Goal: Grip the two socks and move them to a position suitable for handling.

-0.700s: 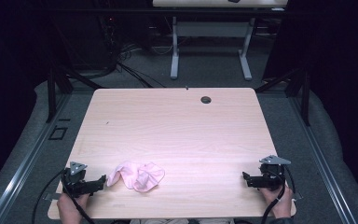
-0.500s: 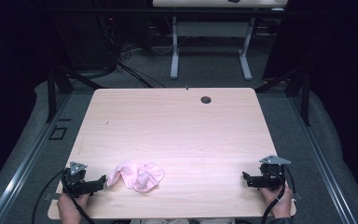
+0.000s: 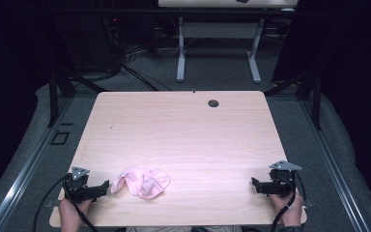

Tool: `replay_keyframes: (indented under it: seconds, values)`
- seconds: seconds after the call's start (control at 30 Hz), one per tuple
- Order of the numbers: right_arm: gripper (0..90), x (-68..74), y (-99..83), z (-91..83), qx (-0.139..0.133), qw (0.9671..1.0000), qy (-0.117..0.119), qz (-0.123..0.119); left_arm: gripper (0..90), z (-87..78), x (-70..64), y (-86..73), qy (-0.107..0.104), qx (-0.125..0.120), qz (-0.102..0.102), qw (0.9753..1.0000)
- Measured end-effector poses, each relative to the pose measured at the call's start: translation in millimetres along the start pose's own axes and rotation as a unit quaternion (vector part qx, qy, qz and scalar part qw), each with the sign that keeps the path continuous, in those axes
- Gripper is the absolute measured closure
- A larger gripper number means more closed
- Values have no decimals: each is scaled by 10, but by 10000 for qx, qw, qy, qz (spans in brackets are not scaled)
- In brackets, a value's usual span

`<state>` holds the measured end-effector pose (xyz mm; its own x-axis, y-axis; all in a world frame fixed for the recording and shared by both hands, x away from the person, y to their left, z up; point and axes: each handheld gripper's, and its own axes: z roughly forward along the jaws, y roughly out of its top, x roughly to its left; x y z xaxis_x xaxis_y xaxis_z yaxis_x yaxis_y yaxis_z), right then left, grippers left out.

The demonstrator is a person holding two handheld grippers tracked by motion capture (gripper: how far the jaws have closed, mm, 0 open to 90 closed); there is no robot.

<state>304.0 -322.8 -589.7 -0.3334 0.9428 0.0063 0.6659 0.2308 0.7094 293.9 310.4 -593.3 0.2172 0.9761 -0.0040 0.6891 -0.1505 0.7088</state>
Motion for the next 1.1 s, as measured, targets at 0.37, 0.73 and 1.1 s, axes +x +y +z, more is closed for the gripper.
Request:
replay_keyframes:
  seconds: [0.37,0.73,1.1]
  values:
    - [0,-7,-2,-1,-7,10000,3,-13,5,-286,-23,82,63,-422,-318,9986]
    - [0,-8,-1,0,-3,10000,5,-14,4,-771,-495,445,-582,-1097,220,9920]
    - [0,-8,-2,0,-12,10000,8,-17,5,-623,-1099,600,-1195,-719,1095,9841]
